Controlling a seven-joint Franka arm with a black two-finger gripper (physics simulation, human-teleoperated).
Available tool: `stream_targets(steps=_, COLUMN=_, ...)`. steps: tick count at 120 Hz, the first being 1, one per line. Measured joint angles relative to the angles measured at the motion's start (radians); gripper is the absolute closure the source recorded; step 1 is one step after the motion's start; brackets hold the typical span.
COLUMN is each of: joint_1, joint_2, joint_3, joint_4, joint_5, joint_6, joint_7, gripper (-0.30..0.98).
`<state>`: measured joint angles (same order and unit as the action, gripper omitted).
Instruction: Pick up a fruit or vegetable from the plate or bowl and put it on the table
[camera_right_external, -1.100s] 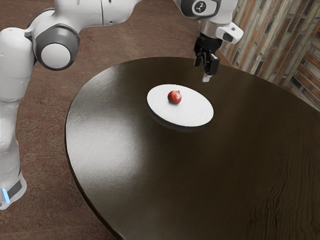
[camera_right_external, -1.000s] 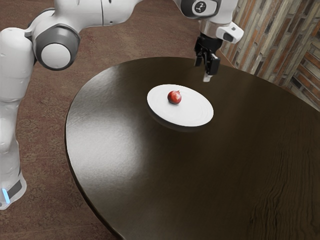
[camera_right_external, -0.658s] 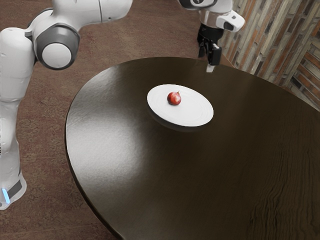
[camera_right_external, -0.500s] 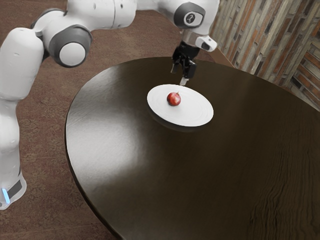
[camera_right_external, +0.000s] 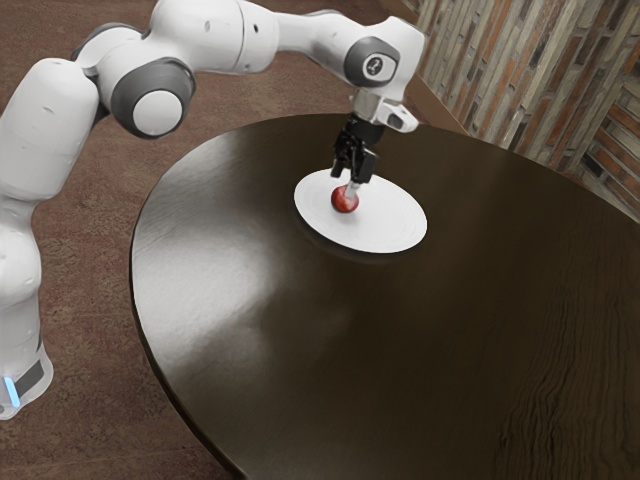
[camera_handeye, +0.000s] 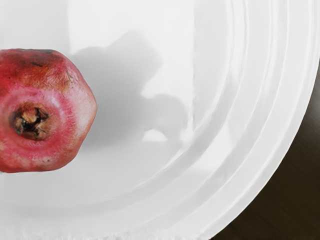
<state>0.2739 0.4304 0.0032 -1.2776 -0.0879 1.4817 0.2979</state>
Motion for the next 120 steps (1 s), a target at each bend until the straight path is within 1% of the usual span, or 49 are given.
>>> stream_targets(steps=14, joint_1=0.006, joint_2=0.021, joint_3=0.0, joint_4=0.011, joint_5=0.016, joint_6=0.014, joint_7=0.014, gripper=0.0)
stream_targets(steps=26, joint_1=0.008, joint_2=0.072, joint_3=-0.001, joint_4=0.069, joint_5=0.021, joint_6=0.041, joint_7=0.028, gripper=0.0)
stream_targets(steps=37, joint_1=0.009, joint_2=0.088, joint_3=-0.001, joint_4=0.089, joint_5=0.023, joint_6=0.064, joint_7=0.039, gripper=0.0)
stream_targets(steps=78, joint_1=0.03, joint_2=0.108, joint_3=0.0, joint_4=0.09, joint_5=0.03, joint_6=0.098, joint_7=0.068, gripper=0.0)
stream_targets(steps=96, joint_1=0.045, joint_2=0.112, joint_3=0.0, joint_4=0.079, joint_5=0.051, joint_6=0.096, joint_7=0.076, gripper=0.0)
stream_targets(steps=120, joint_1=0.038, joint_2=0.133, joint_3=-0.004, joint_4=0.082, joint_5=0.059, joint_6=0.1, joint_7=0.085, gripper=0.0)
